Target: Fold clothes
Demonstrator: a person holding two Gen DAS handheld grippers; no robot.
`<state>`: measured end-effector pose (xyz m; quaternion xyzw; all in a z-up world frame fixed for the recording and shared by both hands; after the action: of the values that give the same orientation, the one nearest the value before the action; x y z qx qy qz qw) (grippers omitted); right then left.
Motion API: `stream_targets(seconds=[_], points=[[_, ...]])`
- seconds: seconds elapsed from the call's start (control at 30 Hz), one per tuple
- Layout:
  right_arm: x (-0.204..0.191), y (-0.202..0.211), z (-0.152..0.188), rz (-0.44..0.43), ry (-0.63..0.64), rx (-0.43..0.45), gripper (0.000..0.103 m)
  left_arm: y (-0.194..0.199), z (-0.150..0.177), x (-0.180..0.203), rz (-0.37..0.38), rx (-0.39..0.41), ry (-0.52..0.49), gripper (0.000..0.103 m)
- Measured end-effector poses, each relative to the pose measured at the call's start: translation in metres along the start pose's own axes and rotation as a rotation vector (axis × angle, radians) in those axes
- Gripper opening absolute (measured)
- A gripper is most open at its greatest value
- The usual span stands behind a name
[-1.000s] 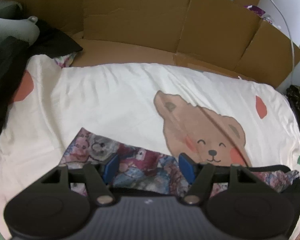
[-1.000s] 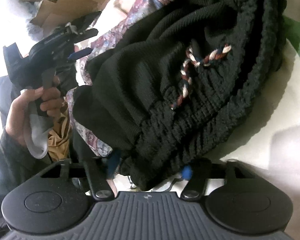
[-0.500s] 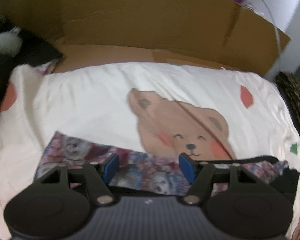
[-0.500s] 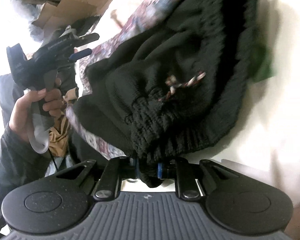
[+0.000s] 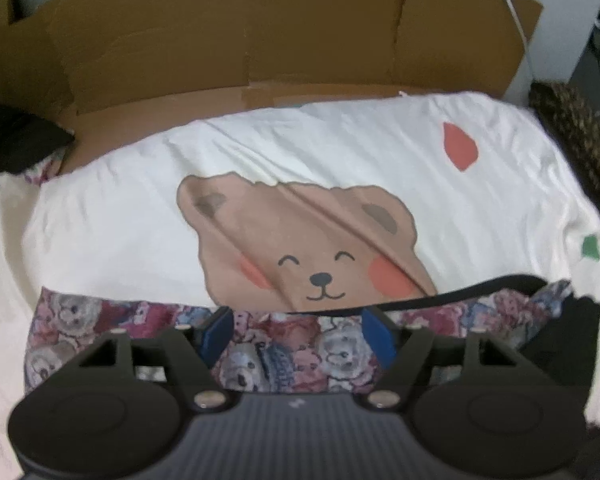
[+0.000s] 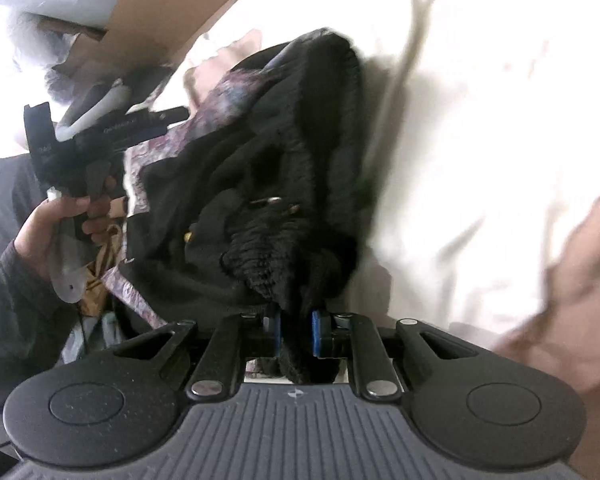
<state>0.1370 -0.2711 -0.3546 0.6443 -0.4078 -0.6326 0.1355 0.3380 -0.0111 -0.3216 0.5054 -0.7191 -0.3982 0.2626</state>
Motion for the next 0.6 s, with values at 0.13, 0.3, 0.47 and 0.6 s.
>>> stream_targets(seconds=[0.13,0.3,0.47,0.6], points=[[0.014,0.022,-0.01,0.026,0.014,0.03,0.011,-0.002,-0.004,0.005,-0.006,-0.003,-0.005,0.073],[0.04,0.05,-0.025,0.099,0.017,0.069,0.011,-0.004,-0.011,0.014,0.024,-0.003,0.013,0.073],[0.064,0.079,-0.045,0.169,0.017,0.115,0.011,-0.004,-0.019,0.035,0.09,0.006,-0.001,0.073],[0.073,0.088,-0.043,0.18,-0.006,0.105,0.011,-0.003,-0.03,0.059,0.145,0.022,-0.041,0.073]])
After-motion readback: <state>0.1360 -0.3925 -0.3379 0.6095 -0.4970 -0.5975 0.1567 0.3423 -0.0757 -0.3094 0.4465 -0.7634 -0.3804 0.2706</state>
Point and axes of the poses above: each gripper's, at about its wrist camera, not at the fingertips, and y roughly against the way its jaws point, x to its right, z to its underside, the point moved 2 cm from there along -y, roughly the way its jaws point, and after that the axes turned 4 degrees about x, right-handed, at the moved point
